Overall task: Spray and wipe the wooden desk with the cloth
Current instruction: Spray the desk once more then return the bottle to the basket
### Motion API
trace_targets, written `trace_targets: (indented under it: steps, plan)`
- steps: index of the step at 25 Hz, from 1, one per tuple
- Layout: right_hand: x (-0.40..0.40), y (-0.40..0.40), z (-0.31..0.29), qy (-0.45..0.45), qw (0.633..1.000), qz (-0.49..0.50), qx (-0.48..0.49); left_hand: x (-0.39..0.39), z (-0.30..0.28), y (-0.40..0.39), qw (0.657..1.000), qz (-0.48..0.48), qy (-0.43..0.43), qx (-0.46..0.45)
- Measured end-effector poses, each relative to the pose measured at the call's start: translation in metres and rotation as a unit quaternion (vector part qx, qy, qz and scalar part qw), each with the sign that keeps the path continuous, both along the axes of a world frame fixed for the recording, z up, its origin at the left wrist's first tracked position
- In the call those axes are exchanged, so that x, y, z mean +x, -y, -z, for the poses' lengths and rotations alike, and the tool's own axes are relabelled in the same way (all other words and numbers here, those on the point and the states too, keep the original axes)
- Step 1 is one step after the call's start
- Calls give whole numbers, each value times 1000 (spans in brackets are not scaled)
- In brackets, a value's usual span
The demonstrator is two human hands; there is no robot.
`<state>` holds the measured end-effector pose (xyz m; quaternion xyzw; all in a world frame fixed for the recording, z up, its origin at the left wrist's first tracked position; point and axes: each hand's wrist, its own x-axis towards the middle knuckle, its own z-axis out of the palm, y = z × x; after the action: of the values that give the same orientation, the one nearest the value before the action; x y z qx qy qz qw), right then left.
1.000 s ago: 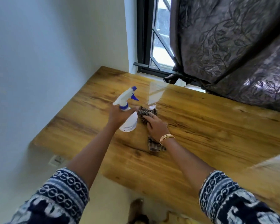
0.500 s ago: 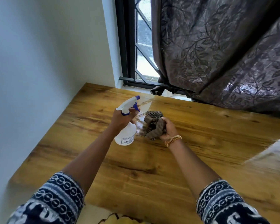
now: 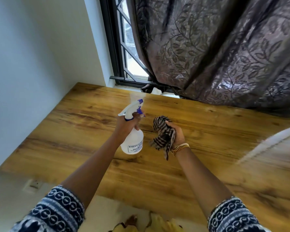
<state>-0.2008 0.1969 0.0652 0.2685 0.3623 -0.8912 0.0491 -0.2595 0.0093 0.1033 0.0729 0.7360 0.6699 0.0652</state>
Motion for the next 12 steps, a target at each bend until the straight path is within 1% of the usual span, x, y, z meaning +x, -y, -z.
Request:
trace_targets:
  steps: [2, 3, 4, 6, 9, 10, 12]
  plan:
    - [20, -20, 0, 57, 995, -56, 62, 26, 3, -14, 1000, -5, 0, 29]
    - [30, -29, 0, 88, 984, -92, 124, 40, 5, -21, 999, -9, 4, 32]
    - [39, -38, 4, 113, 965, -125, 201, 53, 8, -26, 999, -9, 7, 30]
    - [58, -51, 5, 125, 912, -179, 346, 80, 12, -37, 1000, -6, 7, 26]
    - [74, -59, 4, 98, 850, -229, 465, 110, 10, -46, 1000, -9, -1, 25]
    - [79, -60, 2, 86, 811, -251, 522, 119, 7, -47, 999, -12, -3, 30]
    - [86, -64, 5, 72, 696, -279, 658, 129, 3, -47, 999, -6, -4, 35]
